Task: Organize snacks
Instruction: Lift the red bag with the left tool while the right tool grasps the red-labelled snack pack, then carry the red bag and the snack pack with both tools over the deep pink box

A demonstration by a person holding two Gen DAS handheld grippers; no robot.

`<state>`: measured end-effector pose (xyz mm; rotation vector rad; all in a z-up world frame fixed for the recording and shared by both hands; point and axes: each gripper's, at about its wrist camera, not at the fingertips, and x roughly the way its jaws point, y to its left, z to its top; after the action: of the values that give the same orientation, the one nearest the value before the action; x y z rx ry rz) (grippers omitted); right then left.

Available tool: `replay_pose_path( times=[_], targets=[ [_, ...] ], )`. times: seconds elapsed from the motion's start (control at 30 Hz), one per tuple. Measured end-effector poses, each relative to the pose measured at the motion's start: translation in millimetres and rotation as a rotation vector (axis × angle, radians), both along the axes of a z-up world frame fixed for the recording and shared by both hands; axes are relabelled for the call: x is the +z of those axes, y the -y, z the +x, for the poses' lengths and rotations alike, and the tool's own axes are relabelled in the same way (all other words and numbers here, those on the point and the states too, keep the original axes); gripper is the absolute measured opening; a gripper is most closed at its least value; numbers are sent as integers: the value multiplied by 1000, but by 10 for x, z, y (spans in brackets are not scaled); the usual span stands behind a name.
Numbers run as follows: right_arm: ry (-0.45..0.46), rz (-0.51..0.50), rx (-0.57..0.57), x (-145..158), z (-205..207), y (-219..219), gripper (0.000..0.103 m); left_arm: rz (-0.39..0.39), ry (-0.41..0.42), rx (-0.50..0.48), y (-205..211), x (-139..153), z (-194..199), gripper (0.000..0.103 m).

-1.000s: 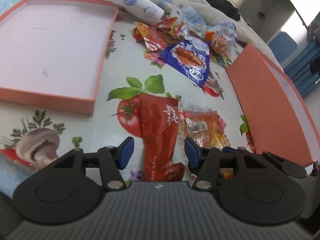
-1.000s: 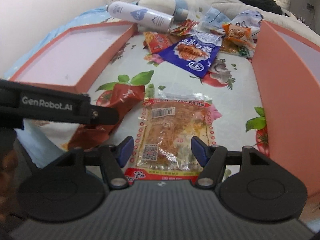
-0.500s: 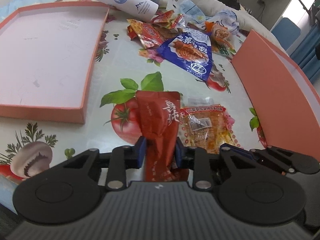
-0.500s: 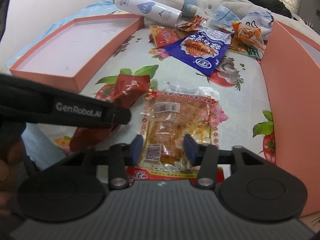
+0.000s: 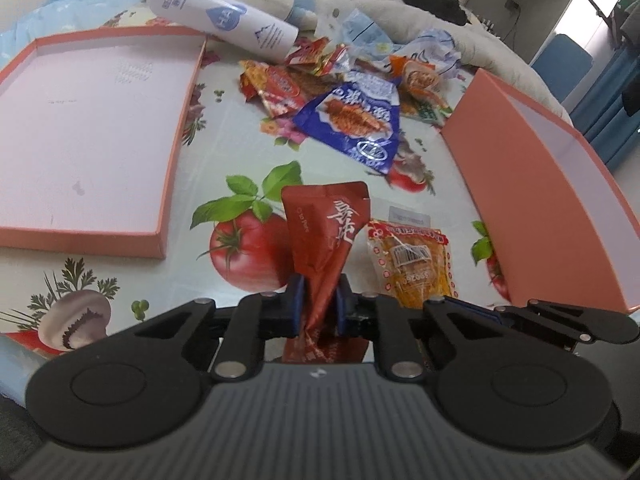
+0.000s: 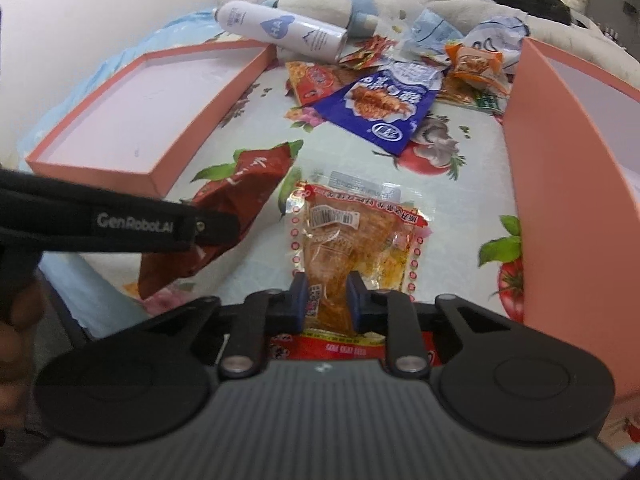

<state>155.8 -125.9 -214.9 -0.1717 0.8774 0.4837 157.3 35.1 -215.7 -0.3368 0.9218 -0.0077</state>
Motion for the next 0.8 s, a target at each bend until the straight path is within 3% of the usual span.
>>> replay_pose_path(
  times=[0.5,0.8],
  targets=[
    [94,101,-97,766,-127,249,24,-3,108,37,-37,714,-217,18],
    [219,133,-131,1320,-285,351,24,-11,220,22,15,1292,-351,18]
  ],
)
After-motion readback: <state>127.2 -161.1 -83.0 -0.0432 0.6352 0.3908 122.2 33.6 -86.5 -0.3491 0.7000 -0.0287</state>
